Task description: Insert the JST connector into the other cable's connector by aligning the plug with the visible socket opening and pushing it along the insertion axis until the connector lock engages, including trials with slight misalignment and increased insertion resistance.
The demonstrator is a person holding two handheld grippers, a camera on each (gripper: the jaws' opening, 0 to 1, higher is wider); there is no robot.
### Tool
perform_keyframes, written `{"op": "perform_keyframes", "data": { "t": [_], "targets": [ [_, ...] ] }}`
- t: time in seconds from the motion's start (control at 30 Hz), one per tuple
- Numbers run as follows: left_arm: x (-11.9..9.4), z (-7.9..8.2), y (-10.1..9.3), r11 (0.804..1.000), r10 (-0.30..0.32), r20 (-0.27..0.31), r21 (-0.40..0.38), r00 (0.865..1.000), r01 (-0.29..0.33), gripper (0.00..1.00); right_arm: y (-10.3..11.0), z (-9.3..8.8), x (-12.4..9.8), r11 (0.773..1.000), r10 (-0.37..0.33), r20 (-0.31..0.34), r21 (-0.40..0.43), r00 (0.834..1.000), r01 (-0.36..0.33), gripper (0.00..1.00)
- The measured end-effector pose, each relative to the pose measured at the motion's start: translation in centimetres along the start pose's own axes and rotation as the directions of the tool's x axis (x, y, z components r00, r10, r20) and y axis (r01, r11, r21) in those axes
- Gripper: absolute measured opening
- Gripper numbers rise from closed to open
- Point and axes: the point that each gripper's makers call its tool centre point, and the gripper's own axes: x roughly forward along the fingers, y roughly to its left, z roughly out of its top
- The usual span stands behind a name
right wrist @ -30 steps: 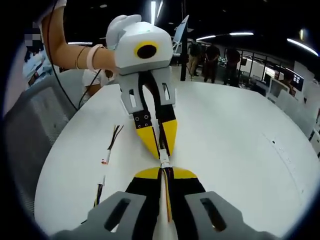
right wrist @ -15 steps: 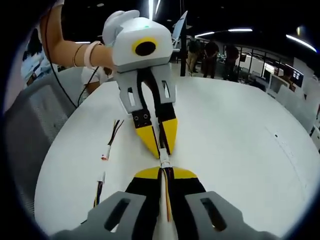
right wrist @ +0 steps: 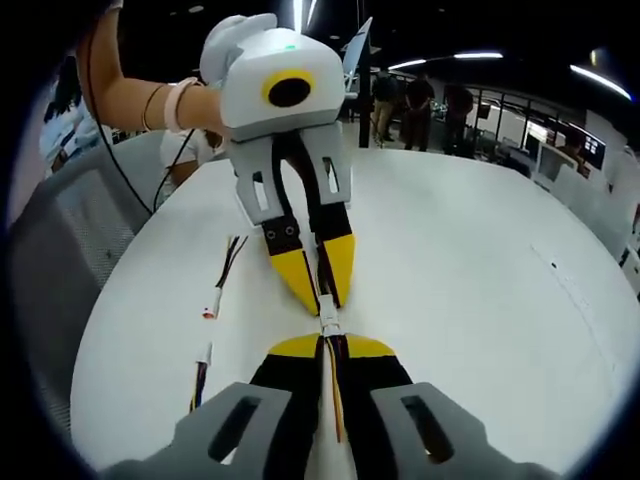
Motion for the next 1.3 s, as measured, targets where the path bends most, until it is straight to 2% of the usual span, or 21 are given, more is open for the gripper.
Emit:
{"op": "perform_keyframes", "data": {
  "t": [0.47,0.8,1.3],
  "targets": [
    [-0.14,0.13,-0.14,1.0,0.005,-0.009,-0.029,1.0,-0.006,0.0,0.14,0.02,0.04,1.0,-0.002,-0.006,0.001,1.0,0.002,0.04],
    [-0.23,0.24,-0.23,1.0,0.009,-0.017,-0.019,1.0,-0.009,0.0,0.29,0.14,0.05,1.0,-0.012,-0.019,0.009,1.0,0.012,0.05],
    [-0.79,0.54,-0.41,0.999,0.036,-0.031,0.021,0.999,-0.035,0.08,0.56,0.69,-0.43,0.999,-0.039,-0.042,-0.02,0.998,0.038,0.08]
  ]
}}
